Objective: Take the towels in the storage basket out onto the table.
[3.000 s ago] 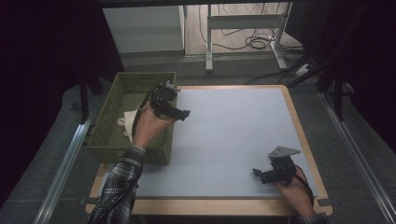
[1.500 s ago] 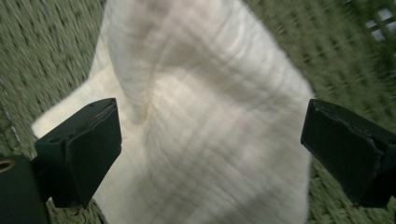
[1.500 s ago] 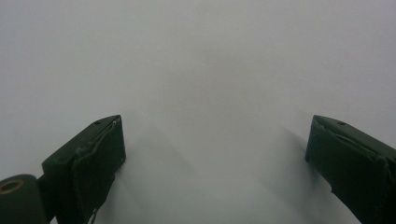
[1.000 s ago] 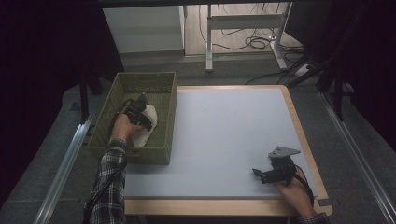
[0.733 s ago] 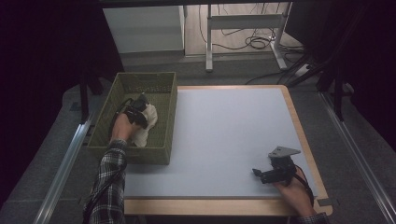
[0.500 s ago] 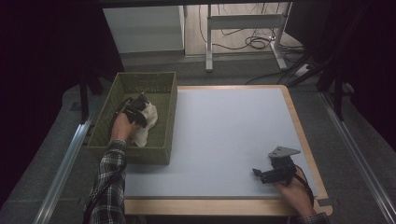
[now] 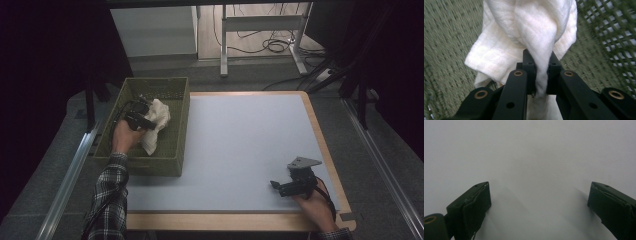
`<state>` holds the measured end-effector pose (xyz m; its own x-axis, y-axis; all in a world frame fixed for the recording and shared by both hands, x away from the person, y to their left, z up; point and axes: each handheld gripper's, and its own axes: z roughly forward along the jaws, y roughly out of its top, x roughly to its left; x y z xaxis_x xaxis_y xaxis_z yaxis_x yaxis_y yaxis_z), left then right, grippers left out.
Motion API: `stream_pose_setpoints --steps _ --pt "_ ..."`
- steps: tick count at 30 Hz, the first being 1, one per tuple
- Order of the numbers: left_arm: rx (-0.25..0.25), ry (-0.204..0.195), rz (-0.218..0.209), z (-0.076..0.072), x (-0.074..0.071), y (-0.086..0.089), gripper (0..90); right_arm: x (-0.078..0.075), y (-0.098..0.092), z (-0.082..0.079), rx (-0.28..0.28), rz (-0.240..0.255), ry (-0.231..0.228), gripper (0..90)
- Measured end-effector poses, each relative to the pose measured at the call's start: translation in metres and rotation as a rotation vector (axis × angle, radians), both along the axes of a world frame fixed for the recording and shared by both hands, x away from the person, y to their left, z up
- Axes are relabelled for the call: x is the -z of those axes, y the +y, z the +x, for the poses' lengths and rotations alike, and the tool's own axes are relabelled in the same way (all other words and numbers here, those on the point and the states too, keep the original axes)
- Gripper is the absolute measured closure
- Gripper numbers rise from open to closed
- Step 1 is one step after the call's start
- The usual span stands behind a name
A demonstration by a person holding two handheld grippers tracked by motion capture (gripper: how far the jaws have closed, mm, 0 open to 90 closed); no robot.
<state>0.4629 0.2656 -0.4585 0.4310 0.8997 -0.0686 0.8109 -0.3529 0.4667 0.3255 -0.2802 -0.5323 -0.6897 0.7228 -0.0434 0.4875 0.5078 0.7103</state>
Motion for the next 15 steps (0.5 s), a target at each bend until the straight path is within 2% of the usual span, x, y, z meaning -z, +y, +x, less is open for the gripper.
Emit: stream_pose_setpoints --steps 4,6,7,8,9,10,11,12,15 --pt "0.016 -0.026 -0.008 -0.006 -0.006 -0.001 82.0 0.0 0.0 0.0 0.0 0.0 0.0 4.9" --pt "0.024 -0.064 -0.008 -0.011 -0.013 -0.002 82.0 0.0 0.0 0.0 0.0 0.0 0.0 4.9" --pt "0.024 -0.064 -0.008 -0.011 -0.013 -0.002 82.0 0.0 0.0 0.0 0.0 0.0 0.0 4.9" --pt "0.018 -0.094 -0.017 -0.014 -0.018 -0.001 81.9 0.0 0.0 0.0 0.0 -0.001 0.0 4.9" --pt "0.018 -0.094 -0.017 -0.014 -0.018 -0.001 81.9 0.0 0.0 0.0 0.0 -0.001 0.0 4.9" --pt "0.02 -0.122 -0.024 -0.017 -0.023 -0.001 82.0 0.0 0.0 0.0 0.0 -0.001 0.0 4.9" --pt "0.02 -0.122 -0.024 -0.017 -0.023 -0.001 82.0 0.0 0.0 0.0 0.0 -0.001 0.0 4.9" --pt "0.019 -0.148 -0.026 -0.021 -0.029 -0.001 82.0 0.0 0.0 0.0 0.0 -0.001 0.0 4.9" --pt "0.02 -0.171 -0.03 -0.024 -0.035 -0.001 82.0 0.0 0.0 0.0 0.0 -0.001 0.0 4.9"
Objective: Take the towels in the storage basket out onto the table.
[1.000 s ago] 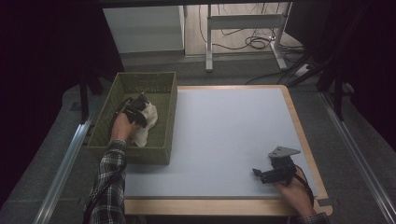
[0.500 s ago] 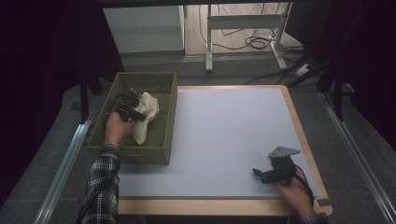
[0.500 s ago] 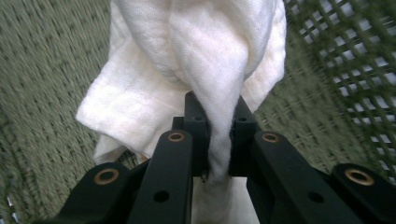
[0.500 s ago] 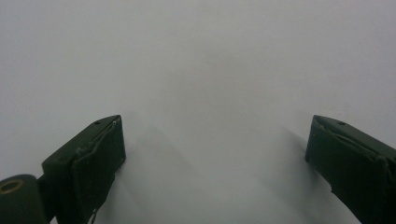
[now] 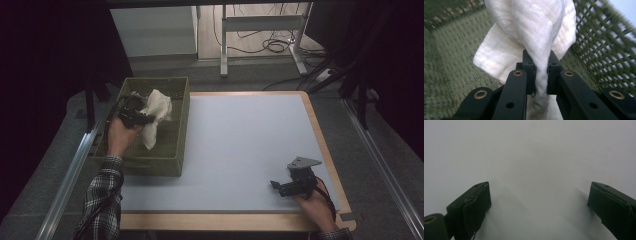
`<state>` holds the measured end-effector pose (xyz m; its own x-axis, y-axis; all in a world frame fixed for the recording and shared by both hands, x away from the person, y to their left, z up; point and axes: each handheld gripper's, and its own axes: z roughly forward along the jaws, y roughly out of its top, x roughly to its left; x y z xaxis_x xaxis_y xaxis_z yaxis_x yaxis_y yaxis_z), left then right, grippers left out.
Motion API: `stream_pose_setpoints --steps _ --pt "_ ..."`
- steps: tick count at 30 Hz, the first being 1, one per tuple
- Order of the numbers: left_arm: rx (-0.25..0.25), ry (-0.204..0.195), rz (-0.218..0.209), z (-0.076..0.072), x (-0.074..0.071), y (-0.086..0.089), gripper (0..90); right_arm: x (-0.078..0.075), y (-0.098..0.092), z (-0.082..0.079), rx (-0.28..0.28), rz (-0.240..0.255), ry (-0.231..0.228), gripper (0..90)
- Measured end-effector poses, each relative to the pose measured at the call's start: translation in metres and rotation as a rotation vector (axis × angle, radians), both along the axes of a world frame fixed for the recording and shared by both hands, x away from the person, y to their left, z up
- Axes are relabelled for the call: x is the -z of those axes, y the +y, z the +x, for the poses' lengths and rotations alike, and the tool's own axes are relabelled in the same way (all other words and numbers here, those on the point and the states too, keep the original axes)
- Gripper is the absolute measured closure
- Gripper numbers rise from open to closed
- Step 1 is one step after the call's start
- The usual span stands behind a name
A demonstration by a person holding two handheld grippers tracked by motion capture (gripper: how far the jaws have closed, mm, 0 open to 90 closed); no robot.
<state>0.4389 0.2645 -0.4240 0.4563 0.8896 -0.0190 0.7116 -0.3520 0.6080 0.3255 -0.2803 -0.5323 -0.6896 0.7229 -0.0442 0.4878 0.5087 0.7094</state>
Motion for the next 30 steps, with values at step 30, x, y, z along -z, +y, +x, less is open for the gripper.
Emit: stream_pose_setpoints --steps 30 --pt "0.079 -0.264 -0.143 -0.039 -0.064 -0.013 81.4 0.0 0.0 0.0 0.0 0.0 0.0 4.9"
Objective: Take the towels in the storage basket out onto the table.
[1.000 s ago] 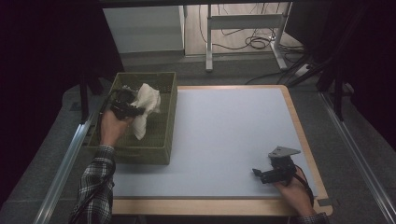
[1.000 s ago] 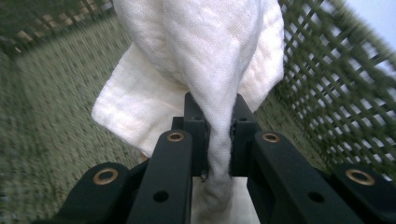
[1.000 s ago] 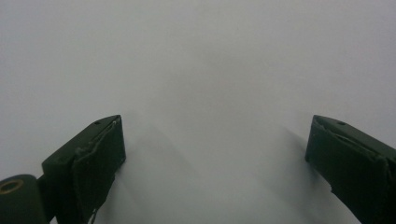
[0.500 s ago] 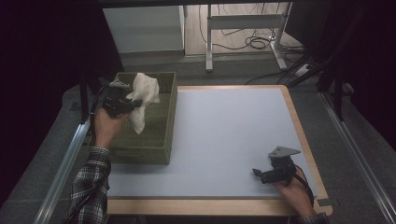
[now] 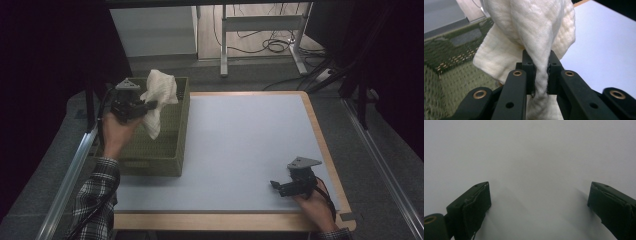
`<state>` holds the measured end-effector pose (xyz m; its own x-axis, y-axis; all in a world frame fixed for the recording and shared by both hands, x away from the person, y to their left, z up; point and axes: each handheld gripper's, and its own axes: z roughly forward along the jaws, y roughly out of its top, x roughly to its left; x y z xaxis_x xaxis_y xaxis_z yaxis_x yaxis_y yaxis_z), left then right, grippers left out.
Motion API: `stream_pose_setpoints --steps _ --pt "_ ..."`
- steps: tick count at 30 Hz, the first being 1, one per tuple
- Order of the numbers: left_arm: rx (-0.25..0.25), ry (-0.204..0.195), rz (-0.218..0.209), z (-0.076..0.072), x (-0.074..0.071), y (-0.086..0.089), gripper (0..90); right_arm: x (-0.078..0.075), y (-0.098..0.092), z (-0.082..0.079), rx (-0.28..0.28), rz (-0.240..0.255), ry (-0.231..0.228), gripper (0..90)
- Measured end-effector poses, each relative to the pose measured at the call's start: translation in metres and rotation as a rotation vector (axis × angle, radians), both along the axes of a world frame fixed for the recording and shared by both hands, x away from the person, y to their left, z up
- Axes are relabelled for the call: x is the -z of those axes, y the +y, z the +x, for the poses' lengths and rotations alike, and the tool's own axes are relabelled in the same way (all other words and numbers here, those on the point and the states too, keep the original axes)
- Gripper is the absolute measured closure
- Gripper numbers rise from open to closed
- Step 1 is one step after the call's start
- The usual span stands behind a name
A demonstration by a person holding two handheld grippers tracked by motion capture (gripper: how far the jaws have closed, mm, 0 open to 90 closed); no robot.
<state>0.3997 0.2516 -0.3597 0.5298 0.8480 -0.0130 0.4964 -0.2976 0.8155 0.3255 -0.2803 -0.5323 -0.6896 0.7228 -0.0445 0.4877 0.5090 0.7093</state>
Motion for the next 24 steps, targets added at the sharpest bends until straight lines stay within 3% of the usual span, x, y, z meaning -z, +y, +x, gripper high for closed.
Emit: stream_pose_setpoints --steps 15,24 --pt "0.078 -0.053 -0.012 0.0 -0.014 -0.041 81.2 0.0 0.0 0.0 0.0 0.001 0.0 4.9" --pt "0.121 -0.063 -0.021 0.004 -0.015 -0.065 81.2 0.0 0.0 0.0 -0.001 0.001 0.0 4.9"
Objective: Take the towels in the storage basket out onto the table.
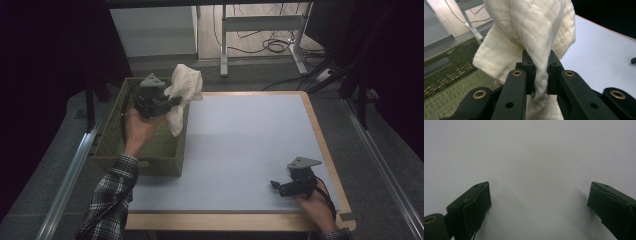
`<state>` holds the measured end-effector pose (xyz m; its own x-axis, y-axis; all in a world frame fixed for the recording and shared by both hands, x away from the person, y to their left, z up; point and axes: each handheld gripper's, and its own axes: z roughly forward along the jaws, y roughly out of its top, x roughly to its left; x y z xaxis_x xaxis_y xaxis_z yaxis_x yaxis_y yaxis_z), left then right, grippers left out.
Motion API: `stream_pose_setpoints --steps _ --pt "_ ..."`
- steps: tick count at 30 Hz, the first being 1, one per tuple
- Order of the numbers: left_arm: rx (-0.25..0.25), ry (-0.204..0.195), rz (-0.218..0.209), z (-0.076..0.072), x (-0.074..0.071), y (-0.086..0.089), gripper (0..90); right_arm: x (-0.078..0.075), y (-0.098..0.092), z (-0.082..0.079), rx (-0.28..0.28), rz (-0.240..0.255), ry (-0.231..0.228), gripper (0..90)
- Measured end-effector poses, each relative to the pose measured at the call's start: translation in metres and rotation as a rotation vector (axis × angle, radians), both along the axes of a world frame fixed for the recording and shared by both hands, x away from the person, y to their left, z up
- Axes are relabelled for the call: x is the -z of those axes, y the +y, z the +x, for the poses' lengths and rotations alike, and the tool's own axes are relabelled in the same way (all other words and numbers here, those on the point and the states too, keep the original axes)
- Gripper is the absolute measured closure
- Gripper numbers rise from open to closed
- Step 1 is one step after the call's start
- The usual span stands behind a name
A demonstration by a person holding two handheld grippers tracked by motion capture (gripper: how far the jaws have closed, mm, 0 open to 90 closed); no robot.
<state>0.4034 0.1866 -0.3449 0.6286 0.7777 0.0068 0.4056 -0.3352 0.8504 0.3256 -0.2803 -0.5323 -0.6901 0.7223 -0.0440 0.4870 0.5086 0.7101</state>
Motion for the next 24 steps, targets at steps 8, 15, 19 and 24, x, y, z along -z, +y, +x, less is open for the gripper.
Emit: stream_pose_setpoints --steps 8,15,19,24 --pt "0.042 -0.011 -0.002 0.005 0.004 -0.026 81.2 0.0 0.0 0.0 0.0 0.002 0.002 4.9" --pt "0.094 -0.011 0.003 0.009 0.011 -0.058 81.2 0.0 0.0 0.0 0.0 0.0 0.001 4.9" --pt "0.116 -0.004 -0.011 0.01 0.018 -0.074 81.2 0.0 0.0 0.0 0.0 0.002 0.002 4.9" --pt "0.14 0.009 -0.011 0.01 0.028 -0.091 81.0 0.0 0.0 0.0 0.0 0.001 0.002 4.9"
